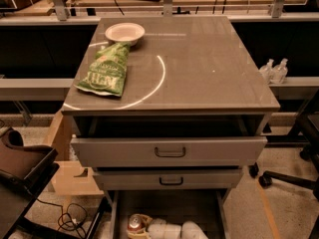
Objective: Place coke can into bottom drawer
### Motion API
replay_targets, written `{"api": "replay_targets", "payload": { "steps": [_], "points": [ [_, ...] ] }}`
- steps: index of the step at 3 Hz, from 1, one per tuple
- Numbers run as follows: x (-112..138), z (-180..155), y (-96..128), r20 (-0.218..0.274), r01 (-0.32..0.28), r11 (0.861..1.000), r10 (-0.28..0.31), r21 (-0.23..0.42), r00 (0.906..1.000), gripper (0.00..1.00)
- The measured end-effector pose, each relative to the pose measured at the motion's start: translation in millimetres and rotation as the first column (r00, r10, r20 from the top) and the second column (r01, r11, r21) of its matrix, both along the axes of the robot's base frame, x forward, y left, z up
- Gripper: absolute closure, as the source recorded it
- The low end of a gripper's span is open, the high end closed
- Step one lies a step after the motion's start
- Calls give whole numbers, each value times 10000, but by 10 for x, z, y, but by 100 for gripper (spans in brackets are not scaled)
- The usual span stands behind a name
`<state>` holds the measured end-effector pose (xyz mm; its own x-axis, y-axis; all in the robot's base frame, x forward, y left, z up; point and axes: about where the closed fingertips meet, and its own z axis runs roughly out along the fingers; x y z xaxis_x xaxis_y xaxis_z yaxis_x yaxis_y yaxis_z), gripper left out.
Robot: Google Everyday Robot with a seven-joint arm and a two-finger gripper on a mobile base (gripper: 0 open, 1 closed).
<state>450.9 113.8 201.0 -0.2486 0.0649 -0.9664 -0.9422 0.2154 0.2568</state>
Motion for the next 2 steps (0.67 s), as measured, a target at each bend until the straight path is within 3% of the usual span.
{"api": "replay_targets", "payload": {
  "steps": [2],
  "points": [
    [34, -155, 12, 10, 145, 9976, -145, -675, 9999, 100]
  ]
}}
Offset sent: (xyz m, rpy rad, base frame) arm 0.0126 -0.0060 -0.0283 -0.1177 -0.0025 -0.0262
